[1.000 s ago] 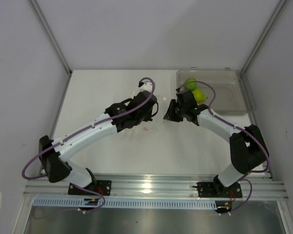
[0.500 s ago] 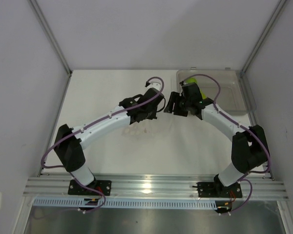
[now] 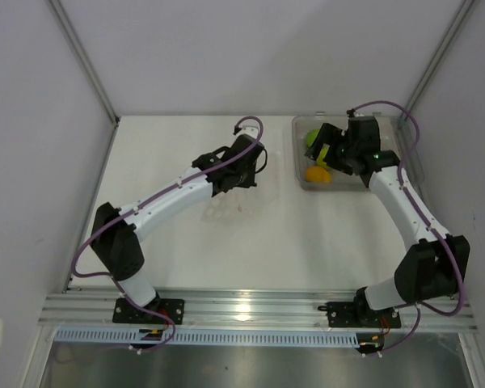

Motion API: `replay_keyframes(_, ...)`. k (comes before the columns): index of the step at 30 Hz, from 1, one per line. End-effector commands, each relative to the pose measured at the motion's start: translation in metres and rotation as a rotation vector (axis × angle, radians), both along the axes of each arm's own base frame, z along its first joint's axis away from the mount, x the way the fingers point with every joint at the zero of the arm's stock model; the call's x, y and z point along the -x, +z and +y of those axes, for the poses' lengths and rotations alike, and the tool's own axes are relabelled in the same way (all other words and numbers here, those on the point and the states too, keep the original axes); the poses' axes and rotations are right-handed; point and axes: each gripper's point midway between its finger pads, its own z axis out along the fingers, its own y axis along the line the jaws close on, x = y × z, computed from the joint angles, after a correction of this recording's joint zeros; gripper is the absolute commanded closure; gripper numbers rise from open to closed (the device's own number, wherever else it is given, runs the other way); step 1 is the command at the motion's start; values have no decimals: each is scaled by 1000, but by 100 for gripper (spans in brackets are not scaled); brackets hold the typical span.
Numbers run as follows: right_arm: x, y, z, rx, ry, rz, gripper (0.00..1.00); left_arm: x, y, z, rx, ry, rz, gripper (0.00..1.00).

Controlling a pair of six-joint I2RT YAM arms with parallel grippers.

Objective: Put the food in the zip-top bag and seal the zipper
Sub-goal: Pick up the fake fruit from the bin.

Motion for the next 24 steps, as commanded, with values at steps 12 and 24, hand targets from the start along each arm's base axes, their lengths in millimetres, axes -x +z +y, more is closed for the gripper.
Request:
replay_keyframes(12,-73,-90,-67,240,-28,218,1,-3,19,-20,96,-66,-1,100)
replay_keyframes(24,-82,-143,-44,296,128,289,2,1,14,-20,105,-75,5,99)
